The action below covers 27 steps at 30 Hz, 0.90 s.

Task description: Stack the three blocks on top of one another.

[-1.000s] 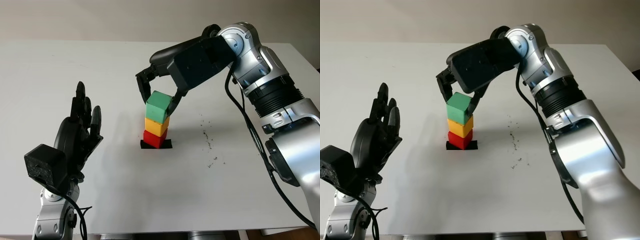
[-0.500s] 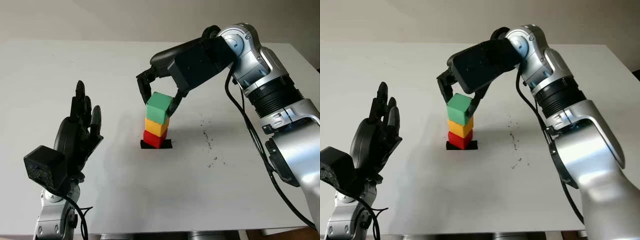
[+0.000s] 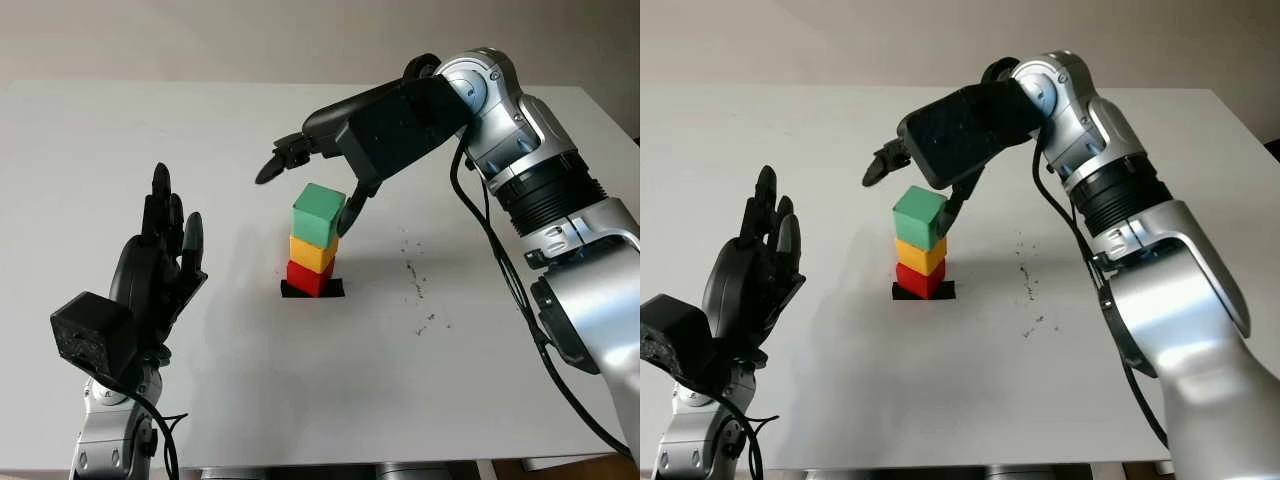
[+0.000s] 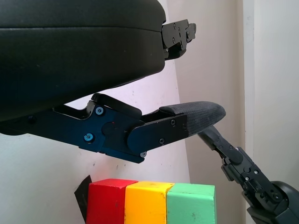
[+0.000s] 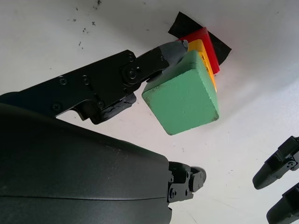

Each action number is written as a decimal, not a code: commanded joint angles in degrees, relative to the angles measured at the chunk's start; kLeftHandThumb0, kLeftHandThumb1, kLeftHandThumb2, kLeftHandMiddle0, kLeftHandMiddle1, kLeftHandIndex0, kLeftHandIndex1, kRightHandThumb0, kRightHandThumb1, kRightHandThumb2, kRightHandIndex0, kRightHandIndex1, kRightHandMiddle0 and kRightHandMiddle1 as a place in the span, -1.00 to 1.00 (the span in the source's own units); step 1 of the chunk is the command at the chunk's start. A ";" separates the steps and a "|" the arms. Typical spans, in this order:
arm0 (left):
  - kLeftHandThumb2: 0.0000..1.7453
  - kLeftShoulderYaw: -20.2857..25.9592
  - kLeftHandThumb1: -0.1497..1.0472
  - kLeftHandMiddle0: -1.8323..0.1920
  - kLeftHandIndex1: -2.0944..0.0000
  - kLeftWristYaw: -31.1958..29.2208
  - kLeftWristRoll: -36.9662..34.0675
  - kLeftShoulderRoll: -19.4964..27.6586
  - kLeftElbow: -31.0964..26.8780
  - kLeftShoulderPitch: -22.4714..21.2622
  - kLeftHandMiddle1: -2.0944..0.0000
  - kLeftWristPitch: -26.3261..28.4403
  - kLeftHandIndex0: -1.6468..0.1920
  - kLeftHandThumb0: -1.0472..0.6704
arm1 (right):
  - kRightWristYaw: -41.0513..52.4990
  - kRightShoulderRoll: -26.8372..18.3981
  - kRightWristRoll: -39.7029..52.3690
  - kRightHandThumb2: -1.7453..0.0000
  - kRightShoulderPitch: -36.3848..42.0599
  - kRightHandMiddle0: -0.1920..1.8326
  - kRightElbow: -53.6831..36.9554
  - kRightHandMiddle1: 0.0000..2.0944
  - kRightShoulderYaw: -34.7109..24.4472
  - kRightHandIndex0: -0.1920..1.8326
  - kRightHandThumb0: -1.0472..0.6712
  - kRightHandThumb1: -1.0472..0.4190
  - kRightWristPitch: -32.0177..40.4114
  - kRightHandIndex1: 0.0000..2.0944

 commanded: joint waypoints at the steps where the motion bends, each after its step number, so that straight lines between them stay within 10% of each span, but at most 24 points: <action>1: -0.27 -0.14 1.00 0.99 0.95 -0.07 -0.27 -0.20 0.19 0.29 0.95 -0.58 0.99 -0.58 | -0.65 -0.65 0.62 0.95 0.25 -0.90 -0.73 -0.92 -0.79 -1.00 -0.46 -0.69 -0.33 -1.00; 11: -0.28 0.47 1.00 0.99 0.95 -0.31 -0.20 0.51 1.36 0.33 0.95 -1.14 0.98 -0.59 | -3.18 -6.49 4.33 0.85 2.63 -1.00 -5.54 -0.99 -7.07 -1.00 -0.82 -0.97 3.34 -1.00; 20: -0.27 1.75 1.00 0.98 0.95 -1.13 -0.98 1.83 1.08 -0.30 0.95 0.71 0.97 -0.60 | -18.41 -10.47 11.27 0.41 21.89 -0.96 -21.28 -0.96 -20.57 -0.98 -0.75 -1.00 12.10 -0.96; 27: -0.29 2.36 1.00 0.96 0.94 -1.32 -1.73 2.06 2.88 -1.48 0.94 -0.13 0.96 -0.60 | -29.08 -5.36 14.86 0.26 36.52 -0.99 -29.07 -0.96 -24.13 -0.93 -0.74 -1.00 18.32 -0.94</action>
